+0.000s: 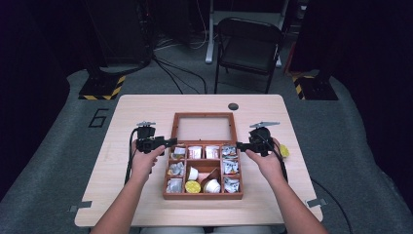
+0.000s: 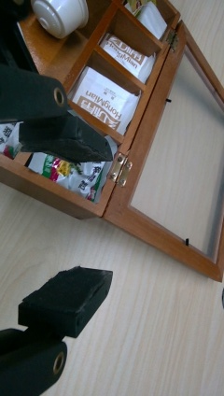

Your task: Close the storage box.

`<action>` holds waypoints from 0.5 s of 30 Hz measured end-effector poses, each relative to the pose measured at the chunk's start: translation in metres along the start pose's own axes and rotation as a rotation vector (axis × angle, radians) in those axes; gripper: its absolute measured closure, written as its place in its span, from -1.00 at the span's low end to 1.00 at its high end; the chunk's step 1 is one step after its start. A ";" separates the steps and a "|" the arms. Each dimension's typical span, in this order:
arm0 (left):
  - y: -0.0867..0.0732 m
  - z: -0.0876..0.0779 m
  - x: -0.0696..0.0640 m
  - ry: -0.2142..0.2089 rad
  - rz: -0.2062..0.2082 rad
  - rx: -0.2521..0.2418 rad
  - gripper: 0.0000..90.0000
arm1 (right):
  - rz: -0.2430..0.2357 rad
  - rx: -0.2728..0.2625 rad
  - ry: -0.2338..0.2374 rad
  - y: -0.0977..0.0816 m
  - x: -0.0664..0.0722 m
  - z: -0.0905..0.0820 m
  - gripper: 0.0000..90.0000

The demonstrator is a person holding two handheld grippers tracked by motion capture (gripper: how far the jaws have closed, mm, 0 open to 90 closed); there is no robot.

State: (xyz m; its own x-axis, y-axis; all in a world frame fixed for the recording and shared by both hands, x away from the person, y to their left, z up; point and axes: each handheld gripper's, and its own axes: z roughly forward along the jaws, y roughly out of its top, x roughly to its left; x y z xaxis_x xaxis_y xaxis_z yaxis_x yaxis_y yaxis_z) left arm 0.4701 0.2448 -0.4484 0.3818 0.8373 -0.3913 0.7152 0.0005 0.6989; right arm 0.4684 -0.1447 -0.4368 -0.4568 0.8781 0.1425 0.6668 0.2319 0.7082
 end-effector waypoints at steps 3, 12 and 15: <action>0.000 0.001 0.002 0.008 -0.006 0.004 -0.34 | 0.011 -0.002 0.010 0.004 0.002 0.003 -0.21; 0.001 0.007 0.007 0.016 -0.005 0.018 -0.34 | 0.027 0.018 0.008 0.010 0.006 0.013 -0.21; 0.001 0.008 0.008 0.023 0.000 0.017 -0.34 | 0.028 0.019 0.017 0.011 0.002 0.017 -0.21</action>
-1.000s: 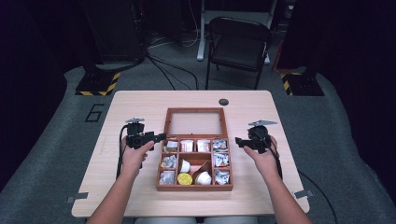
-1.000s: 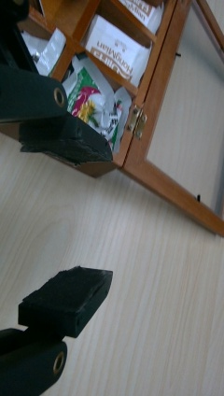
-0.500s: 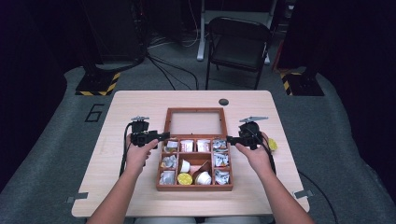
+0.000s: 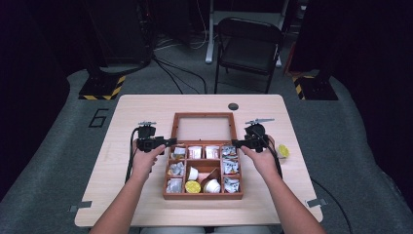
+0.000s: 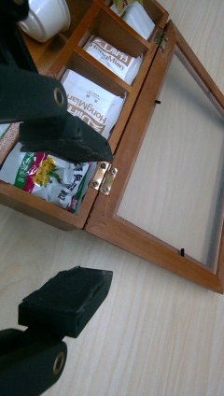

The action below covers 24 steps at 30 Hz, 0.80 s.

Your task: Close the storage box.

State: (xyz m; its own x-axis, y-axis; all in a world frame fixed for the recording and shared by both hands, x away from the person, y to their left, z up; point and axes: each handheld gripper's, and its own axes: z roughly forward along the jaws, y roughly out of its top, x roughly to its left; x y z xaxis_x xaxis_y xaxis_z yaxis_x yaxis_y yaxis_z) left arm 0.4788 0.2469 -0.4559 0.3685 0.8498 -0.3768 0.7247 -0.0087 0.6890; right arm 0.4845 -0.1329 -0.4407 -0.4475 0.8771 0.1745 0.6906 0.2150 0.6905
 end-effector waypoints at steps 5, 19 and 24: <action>0.000 0.003 0.001 0.001 -0.008 0.006 -0.33 | 0.026 -0.002 0.015 0.002 0.000 0.001 -0.21; 0.011 0.011 -0.005 -0.014 0.006 0.015 -0.33 | 0.038 -0.002 0.031 0.010 0.001 0.007 -0.21; 0.012 0.021 0.001 -0.035 -0.016 0.008 -0.33 | 0.039 0.005 0.028 0.014 -0.001 0.013 -0.21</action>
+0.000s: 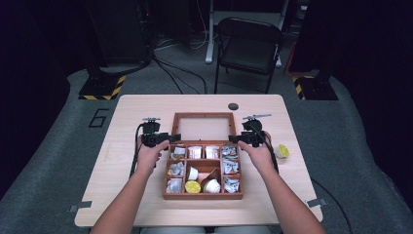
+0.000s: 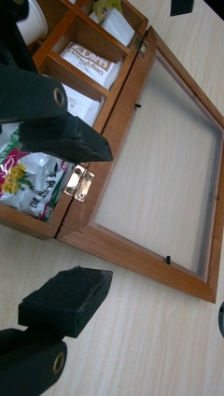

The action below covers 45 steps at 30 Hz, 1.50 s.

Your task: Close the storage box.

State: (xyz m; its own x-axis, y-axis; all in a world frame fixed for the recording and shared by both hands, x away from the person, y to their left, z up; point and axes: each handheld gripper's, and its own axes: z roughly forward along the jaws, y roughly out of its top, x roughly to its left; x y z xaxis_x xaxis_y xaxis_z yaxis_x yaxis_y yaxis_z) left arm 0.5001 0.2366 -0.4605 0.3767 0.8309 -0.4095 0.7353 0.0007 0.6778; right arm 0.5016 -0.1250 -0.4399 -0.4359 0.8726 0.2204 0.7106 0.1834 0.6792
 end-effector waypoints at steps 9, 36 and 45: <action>-0.001 0.016 0.011 0.039 -0.044 0.030 -0.33 | 0.031 0.019 -0.008 0.000 -0.006 0.016 -0.21; 0.004 0.044 0.010 0.102 -0.041 0.097 -0.33 | 0.074 0.054 -0.018 0.003 -0.010 0.040 -0.21; 0.004 0.046 0.012 0.098 -0.052 0.093 -0.36 | 0.096 0.075 -0.010 0.003 -0.011 0.050 -0.25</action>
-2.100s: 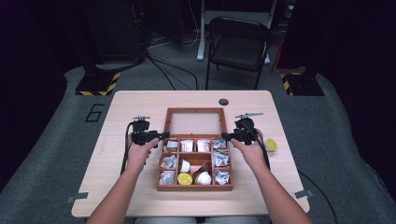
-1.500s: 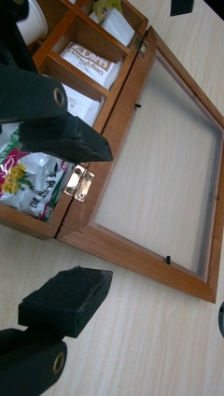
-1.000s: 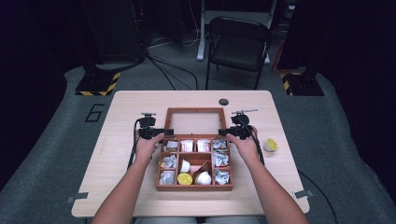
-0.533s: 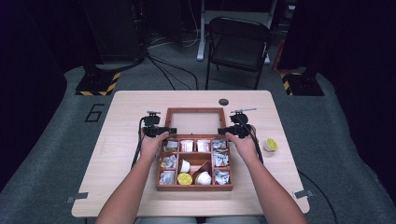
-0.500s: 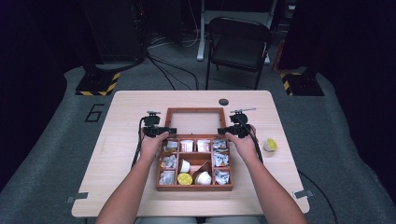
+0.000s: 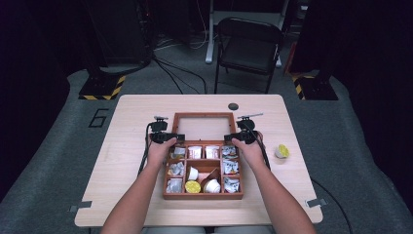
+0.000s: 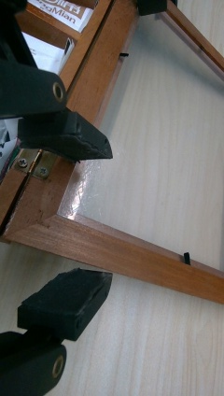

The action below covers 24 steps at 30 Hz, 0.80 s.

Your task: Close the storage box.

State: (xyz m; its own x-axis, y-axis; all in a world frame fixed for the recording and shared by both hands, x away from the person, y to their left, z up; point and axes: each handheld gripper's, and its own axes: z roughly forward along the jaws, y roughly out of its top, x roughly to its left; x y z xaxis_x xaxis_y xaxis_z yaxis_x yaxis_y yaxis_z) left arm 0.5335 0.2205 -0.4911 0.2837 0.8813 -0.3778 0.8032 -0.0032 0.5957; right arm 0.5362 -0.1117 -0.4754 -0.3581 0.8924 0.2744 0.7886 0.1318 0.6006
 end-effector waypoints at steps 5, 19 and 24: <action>0.000 0.001 0.000 -0.003 -0.011 -0.002 -0.38 | 0.006 0.001 0.003 0.001 0.000 0.002 -0.29; 0.000 0.007 0.001 -0.033 -0.055 -0.008 -0.43 | 0.029 0.007 0.026 0.001 -0.003 0.006 -0.36; 0.000 0.008 0.002 -0.043 -0.062 -0.007 -0.44 | 0.040 0.009 0.039 0.002 -0.005 0.008 -0.40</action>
State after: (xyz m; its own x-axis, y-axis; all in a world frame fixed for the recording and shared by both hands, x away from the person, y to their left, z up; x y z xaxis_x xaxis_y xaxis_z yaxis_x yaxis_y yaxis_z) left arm 0.5385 0.2186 -0.4975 0.2563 0.8586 -0.4439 0.8162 0.0538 0.5753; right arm 0.5431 -0.1124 -0.4816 -0.3455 0.8796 0.3272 0.8070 0.1005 0.5820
